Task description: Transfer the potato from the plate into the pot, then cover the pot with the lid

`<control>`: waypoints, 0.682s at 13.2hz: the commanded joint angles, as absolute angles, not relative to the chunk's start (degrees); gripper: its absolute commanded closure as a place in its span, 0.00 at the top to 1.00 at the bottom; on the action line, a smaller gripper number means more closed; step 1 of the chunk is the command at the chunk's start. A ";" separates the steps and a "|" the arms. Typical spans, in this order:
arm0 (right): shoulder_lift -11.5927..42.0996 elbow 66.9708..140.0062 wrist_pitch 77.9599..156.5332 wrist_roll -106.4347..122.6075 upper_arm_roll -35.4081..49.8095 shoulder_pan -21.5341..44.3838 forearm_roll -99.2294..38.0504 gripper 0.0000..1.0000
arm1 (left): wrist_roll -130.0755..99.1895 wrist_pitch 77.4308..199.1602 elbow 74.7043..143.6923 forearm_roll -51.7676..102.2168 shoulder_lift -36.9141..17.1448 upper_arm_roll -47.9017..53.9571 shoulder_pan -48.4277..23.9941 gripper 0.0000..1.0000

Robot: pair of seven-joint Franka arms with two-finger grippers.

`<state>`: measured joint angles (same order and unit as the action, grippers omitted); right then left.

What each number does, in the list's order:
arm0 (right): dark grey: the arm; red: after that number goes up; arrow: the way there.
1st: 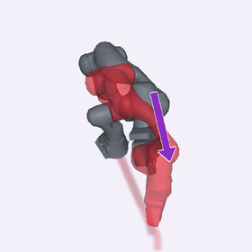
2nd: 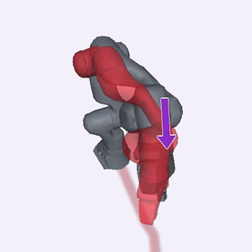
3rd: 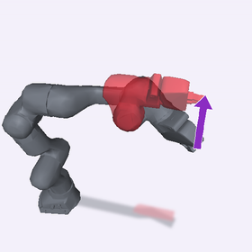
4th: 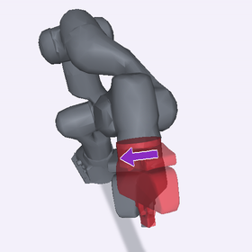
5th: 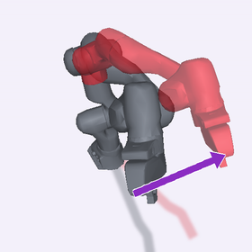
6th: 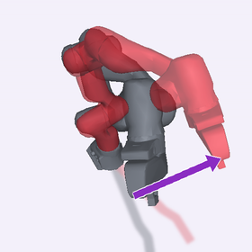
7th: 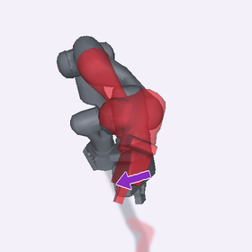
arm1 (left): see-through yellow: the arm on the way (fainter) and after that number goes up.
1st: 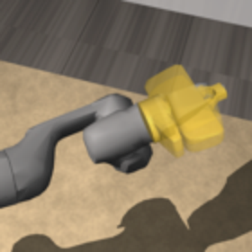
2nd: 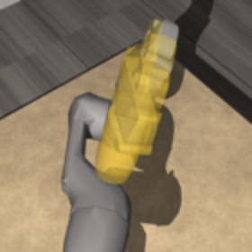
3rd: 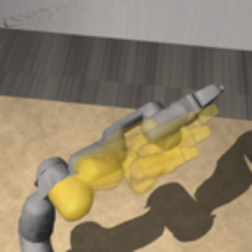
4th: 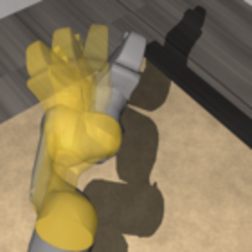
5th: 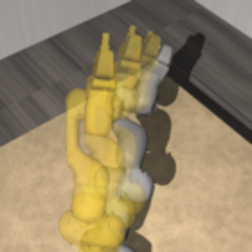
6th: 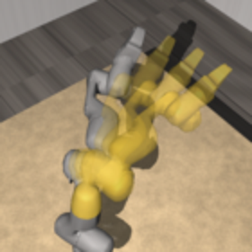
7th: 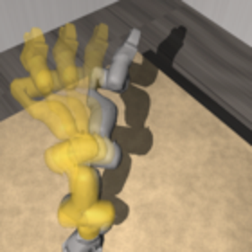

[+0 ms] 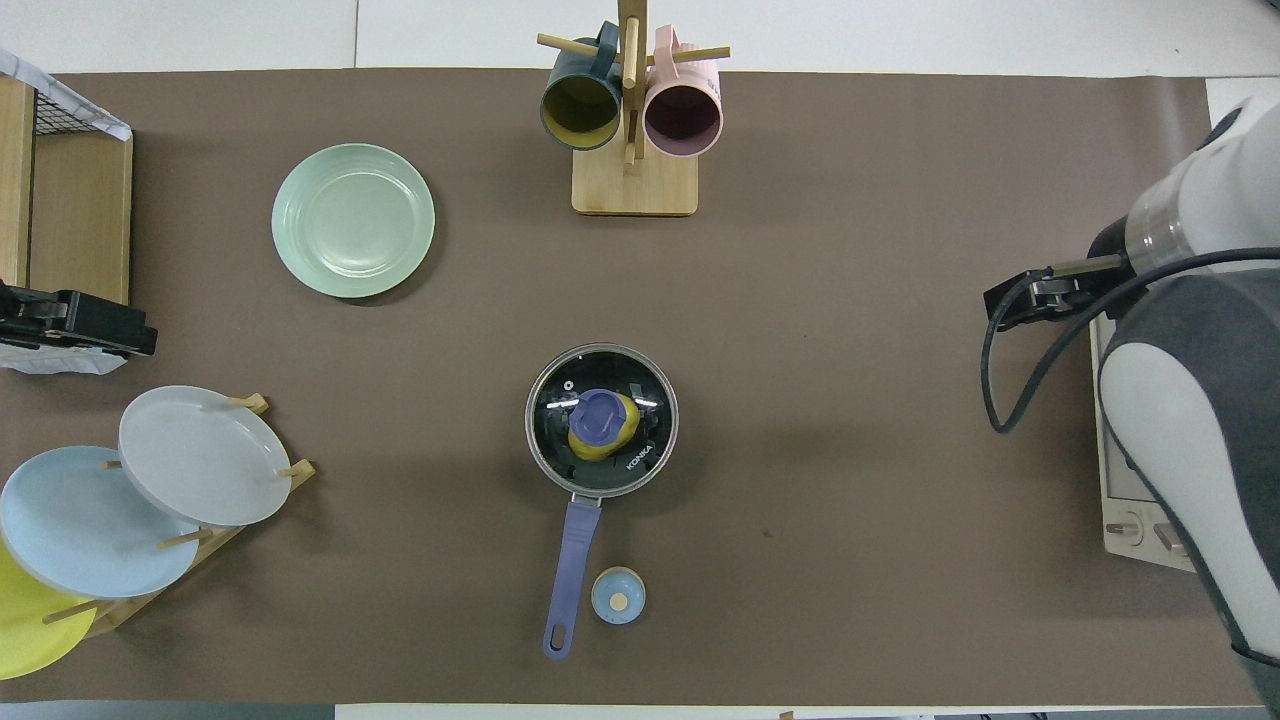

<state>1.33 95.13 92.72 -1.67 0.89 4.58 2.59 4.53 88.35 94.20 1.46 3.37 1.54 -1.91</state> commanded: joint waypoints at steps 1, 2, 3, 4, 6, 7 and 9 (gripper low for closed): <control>-0.97 96.68 93.43 -0.44 1.41 3.34 2.45 1.00 | 4.66 88.07 95.27 0.53 4.66 2.02 -1.23 1.00; -0.79 96.33 93.34 -0.53 1.41 3.43 2.55 1.00 | 4.66 88.07 95.27 0.44 4.66 2.02 -1.23 1.00; -0.88 96.24 93.34 -0.44 1.41 3.25 2.11 1.00 | 4.66 88.07 95.27 0.44 4.66 2.02 -1.23 1.00; -1.05 96.24 93.25 -0.44 1.41 2.99 2.11 1.00 | 4.66 88.07 95.27 0.44 4.66 2.02 -1.23 1.00; -1.14 96.24 92.55 -0.44 1.41 2.73 2.37 1.00 | 4.66 88.07 95.27 0.53 4.66 2.02 -1.23 1.00; -1.23 96.07 92.46 -0.35 1.41 2.46 2.55 1.00 | 4.66 88.07 95.27 0.44 4.66 2.02 -1.23 1.00; -1.23 95.89 92.02 -0.26 1.41 2.37 2.98 1.00 | 4.66 88.07 95.27 0.53 4.66 2.02 -1.23 1.00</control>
<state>-0.21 95.17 92.53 -1.18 0.93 3.34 2.65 4.53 88.35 94.20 1.46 3.37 1.54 -1.91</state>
